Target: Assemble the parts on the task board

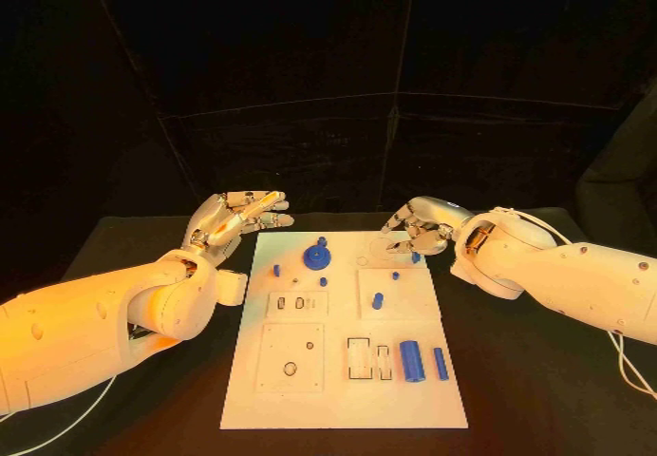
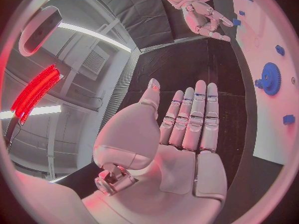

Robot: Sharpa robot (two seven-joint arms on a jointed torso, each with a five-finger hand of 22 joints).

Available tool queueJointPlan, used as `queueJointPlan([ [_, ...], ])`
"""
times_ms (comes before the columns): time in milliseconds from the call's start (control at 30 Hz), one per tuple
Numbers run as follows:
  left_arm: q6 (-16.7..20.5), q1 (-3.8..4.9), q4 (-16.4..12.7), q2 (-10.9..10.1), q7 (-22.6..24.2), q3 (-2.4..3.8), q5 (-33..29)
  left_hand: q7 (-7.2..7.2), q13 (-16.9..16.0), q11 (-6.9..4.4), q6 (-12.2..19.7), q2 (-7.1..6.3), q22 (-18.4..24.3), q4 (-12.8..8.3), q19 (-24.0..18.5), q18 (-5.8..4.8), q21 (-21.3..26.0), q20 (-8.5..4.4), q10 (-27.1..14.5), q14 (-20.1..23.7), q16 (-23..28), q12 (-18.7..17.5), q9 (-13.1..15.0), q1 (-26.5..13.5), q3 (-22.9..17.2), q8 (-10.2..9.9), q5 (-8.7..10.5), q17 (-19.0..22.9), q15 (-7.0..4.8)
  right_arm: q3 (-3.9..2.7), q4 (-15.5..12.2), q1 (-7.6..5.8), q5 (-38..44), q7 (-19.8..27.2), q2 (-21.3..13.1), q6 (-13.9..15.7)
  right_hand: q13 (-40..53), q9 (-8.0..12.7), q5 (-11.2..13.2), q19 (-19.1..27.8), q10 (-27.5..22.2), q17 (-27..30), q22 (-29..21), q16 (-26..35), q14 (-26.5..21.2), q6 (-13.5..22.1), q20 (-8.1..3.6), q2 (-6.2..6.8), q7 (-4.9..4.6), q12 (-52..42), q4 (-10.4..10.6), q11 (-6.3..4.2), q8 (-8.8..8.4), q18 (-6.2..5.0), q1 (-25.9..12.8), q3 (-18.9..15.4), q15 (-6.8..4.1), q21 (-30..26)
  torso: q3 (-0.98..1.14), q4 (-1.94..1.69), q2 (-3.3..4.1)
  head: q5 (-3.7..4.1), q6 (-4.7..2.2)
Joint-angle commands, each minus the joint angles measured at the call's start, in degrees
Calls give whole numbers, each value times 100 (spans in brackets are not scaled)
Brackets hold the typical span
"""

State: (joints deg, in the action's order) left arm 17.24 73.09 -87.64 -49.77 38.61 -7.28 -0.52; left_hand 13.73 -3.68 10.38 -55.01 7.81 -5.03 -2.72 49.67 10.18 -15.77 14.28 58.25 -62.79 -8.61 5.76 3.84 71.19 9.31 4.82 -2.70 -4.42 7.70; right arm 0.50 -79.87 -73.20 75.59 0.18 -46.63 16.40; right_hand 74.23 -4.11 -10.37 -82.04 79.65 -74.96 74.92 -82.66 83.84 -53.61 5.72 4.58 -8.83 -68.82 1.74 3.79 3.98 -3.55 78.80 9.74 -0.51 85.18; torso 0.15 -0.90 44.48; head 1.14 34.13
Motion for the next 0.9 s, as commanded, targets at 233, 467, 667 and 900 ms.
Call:
queueJointPlan([
  [233, -250, 7, 65, 45, -53, 3, 152, -42, -13, -37, -119, 88, 17, -84, 181, 47, -62, -49, 192, -217, -56, -8, 2, 8, 19, -47, -25, -50, -50, 2, 404, -4, -685, 619, -270, 25, -25, 14, -58, -30, 22, -65, 291, -18, 331, -10, 6, 50, -21, 26, -39, -2, -13, 90, 22, -38, -4, 31, 3, -9, 2, 54, -4],
  [467, -257, 5, 111, 70, -52, 3, 157, -42, -11, -37, -122, 91, 22, -93, 180, 44, -56, -50, 195, -207, -42, -14, 1, 13, 20, -51, -25, -48, -48, 3, 652, 14, -737, 683, -285, -129, -56, 23, -68, -14, -8, -60, 269, -13, 328, 43, 12, 76, -29, 72, -43, 6, -31, 85, -11, -77, 3, 22, 3, -8, 6, 64, -4],
  [667, -260, 4, 144, 90, -51, 2, 159, -40, -8, -34, -121, 93, 29, -102, 176, 41, -47, -50, 191, -193, -27, -25, -1, 15, 23, -58, -25, -46, -44, 4, 740, 82, -746, 694, -261, -272, -79, 28, -61, 1, -31, -50, 248, -6, 324, 88, 17, 93, -36, 107, -42, 14, -39, 81, -35, -109, 9, 13, 1, -8, 4, 70, 10],
  [900, -258, 2, 172, 95, -53, 2, 159, -37, -4, -30, -119, 95, 37, -110, 170, 38, -36, -48, 186, -179, -9, -38, -2, 15, 27, -65, -25, -44, -39, 4, 748, 184, -749, 712, -288, -358, -83, 29, -69, 7, -39, -43, 242, 0, 321, 121, 23, 108, -42, 114, -30, 21, -36, 79, -77, -154, 15, 9, -1, 0, 2, 72, 21],
])
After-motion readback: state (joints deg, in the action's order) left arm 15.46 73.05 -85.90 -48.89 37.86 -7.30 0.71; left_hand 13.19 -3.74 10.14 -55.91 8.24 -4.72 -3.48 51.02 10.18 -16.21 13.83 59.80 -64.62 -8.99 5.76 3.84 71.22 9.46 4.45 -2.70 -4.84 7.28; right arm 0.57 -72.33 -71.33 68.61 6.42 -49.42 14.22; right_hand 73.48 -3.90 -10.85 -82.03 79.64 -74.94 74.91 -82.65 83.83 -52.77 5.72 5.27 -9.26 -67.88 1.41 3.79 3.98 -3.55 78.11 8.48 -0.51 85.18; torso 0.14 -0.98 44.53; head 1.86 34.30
